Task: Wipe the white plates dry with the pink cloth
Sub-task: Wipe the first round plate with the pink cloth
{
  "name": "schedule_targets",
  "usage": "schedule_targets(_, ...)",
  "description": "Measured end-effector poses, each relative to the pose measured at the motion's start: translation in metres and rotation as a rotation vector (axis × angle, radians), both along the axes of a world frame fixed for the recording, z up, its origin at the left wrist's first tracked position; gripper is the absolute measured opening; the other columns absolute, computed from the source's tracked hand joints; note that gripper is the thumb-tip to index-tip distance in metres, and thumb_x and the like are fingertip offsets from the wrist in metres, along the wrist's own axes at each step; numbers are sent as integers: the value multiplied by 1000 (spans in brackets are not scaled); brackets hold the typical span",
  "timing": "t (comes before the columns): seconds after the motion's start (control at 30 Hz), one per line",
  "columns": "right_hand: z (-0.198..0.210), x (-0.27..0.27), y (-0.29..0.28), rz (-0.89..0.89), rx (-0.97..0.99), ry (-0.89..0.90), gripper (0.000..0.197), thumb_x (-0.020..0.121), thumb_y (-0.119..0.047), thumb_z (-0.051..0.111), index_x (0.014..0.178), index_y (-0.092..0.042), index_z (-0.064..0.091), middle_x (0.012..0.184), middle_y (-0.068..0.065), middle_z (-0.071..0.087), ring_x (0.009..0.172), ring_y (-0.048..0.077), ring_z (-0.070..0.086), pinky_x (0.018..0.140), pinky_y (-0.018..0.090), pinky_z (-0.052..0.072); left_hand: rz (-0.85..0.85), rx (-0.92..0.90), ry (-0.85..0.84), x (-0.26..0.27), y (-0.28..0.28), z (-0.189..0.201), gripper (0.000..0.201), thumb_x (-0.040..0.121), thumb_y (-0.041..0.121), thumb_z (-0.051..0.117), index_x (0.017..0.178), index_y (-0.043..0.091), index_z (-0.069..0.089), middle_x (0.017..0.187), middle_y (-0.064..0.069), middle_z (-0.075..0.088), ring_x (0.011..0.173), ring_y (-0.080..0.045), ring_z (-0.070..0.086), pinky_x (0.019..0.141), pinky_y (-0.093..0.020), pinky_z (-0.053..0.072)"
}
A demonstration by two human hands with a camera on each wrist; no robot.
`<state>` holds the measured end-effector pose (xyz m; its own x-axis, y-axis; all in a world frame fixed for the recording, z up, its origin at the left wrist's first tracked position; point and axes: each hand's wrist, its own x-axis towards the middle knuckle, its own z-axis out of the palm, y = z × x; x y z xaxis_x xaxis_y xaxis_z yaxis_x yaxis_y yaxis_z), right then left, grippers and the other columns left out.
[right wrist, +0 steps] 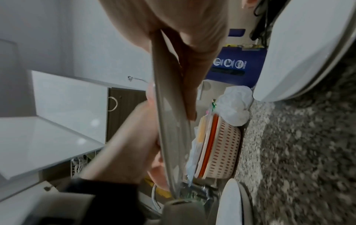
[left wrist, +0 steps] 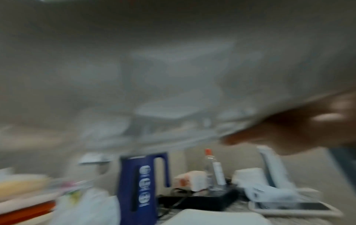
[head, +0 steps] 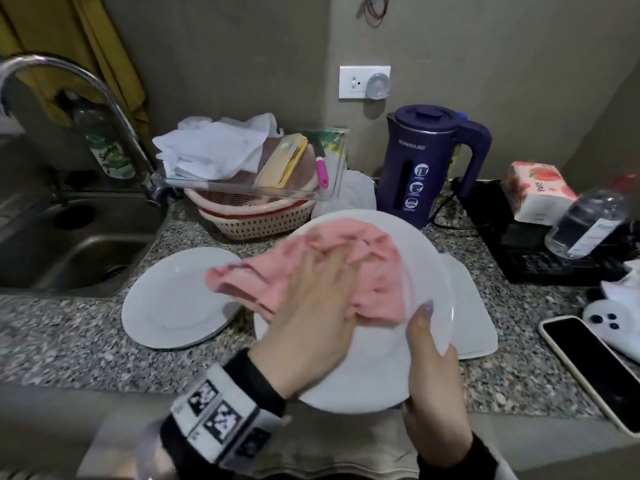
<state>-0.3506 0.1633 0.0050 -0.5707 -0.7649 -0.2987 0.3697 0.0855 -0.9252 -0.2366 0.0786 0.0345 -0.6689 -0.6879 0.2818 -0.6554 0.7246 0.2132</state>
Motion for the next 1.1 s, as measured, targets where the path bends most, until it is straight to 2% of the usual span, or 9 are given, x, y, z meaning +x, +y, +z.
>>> schedule_targets(0.13,-6,-9,7,-24,-23,-91,44,96,-51,39,116,-17,56,113,3,65,75,-4,68,63,14,54,-206,15,-121,-14,30,1,59,67,33,41,122,14,53,132,-2,52,107,-30,42,89,-44,51)
schedule_targets(0.27,-3,-15,12,-88,-76,-255,80,82,-71,41,122,-4,57,116,14,67,100,24,68,87,42,55,-343,81,-151,15,37,-11,66,65,37,44,130,25,46,136,10,44,111,-22,49,86,-34,52)
schedule_targets(0.37,-4,-13,10,-169,-105,-195,86,71,-73,45,135,-16,51,123,4,66,109,22,65,99,51,47,-180,123,-124,18,20,-12,70,73,35,43,142,24,34,147,6,30,129,-26,33,102,-46,44)
schedule_targets(0.47,-6,-3,6,-110,-80,-196,91,66,-82,52,131,-19,55,119,5,68,103,23,68,89,51,53,-117,71,-110,0,12,-2,64,80,35,43,142,19,36,152,7,18,133,-30,25,107,-50,35)
schedule_targets(0.6,-1,-13,6,-75,-93,-310,85,75,-70,46,113,4,64,102,26,70,85,32,72,60,41,59,-332,13,-139,3,45,-10,57,75,39,49,129,21,51,137,7,48,114,-23,46,91,-36,46)
schedule_targets(0.7,-1,-28,9,-156,-156,-264,80,78,-70,44,127,-8,59,115,13,69,101,27,69,81,47,56,-239,1,-245,32,42,-17,70,60,37,40,128,26,51,131,11,53,112,-17,44,82,-29,50)
schedule_targets(0.87,-1,-13,7,-123,-148,-141,65,83,-62,41,131,-20,54,121,-1,67,107,21,66,93,43,52,22,37,-216,42,-9,-7,66,75,31,45,139,14,45,145,-3,44,128,-30,36,106,-52,39)
schedule_targets(1.0,1,-9,1,-75,-74,-99,60,89,-56,40,126,-11,57,114,3,69,96,18,68,67,16,56,-21,58,-171,6,7,-10,66,79,29,46,143,18,37,152,-1,34,136,-29,22,115,-50,27)
schedule_targets(1.1,-1,-20,-1,-62,-27,-99,68,85,-66,40,99,-4,64,86,11,73,76,28,69,63,27,57,-183,36,-161,-1,42,-16,68,66,35,42,133,20,48,138,3,49,122,-23,40,104,-37,39)
